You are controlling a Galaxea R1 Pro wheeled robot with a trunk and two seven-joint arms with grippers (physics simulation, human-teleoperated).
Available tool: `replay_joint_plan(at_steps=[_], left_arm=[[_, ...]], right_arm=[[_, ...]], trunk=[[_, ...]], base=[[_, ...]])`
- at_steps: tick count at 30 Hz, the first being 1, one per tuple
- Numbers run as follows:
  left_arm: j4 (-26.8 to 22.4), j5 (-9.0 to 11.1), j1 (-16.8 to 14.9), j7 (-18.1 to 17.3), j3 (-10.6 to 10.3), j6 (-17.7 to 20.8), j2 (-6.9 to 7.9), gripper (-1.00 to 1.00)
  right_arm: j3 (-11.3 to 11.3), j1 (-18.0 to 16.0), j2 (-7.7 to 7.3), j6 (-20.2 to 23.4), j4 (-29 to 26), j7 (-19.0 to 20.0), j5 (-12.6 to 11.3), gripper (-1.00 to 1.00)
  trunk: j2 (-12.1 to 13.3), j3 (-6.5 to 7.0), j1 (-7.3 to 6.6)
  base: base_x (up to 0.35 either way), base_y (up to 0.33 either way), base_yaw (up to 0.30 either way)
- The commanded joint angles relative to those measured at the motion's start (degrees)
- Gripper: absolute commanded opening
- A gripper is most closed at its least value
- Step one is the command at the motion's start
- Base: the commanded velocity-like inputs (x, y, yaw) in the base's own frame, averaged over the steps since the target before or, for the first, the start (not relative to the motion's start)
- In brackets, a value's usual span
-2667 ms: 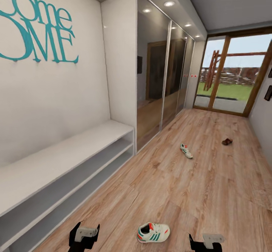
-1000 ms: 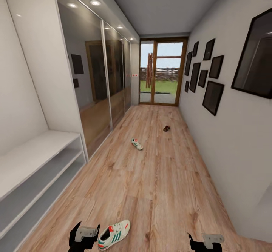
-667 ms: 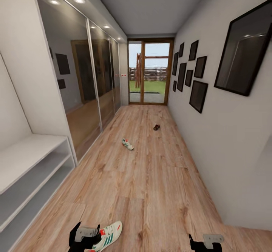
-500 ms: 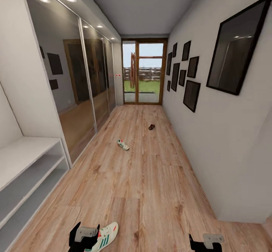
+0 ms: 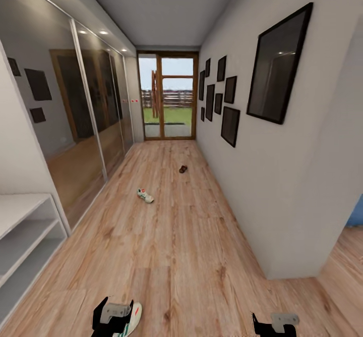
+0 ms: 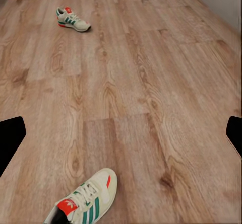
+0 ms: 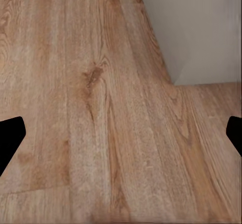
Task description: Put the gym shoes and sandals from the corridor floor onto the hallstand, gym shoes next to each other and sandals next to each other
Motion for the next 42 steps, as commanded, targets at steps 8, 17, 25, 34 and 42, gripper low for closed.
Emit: replay_joint_plan(at_steps=[8, 17, 25, 34, 42], left_arm=[[0.0, -0.2, 0.0, 0.1, -0.3, -0.2, 0.04, 1.00], [0.0, -0.3, 0.0, 0.2, -1.7, -0.2, 0.04, 1.00], [0.0, -0.4, 0.0, 0.3, -2.5, -0.2, 0.03, 1.00], [0.0, -0.4, 0.0, 0.2, -2.6, -0.2, 0.03, 1.00], [0.0, -0.4, 0.0, 0.3, -2.6, -0.2, 0.03, 1.00]], right_arm=[[0.0, 0.0, 0.01, -0.2, 0.1, -0.1, -0.1, 1.00], [0.0, 0.0, 0.01, -0.2, 0.1, -0.1, -0.1, 1.00], [0.0, 0.0, 0.01, -0.2, 0.1, -0.1, -0.1, 1.00], [0.0, 0.0, 0.01, -0.2, 0.1, -0.1, -0.1, 1.00], [0.0, 0.0, 0.01, -0.2, 0.1, -0.1, -0.1, 1.00]], trunk=[[0.0, -0.06, 0.00], [0.0, -0.06, 0.00], [0.0, -0.06, 0.00], [0.0, -0.06, 0.00], [0.0, -0.06, 0.00]], base=[[0.000, 0.000, -0.285], [0.000, 0.000, -0.285], [0.000, 0.086, -0.281], [0.000, 0.238, -0.268], [-0.021, 0.271, -0.246]])
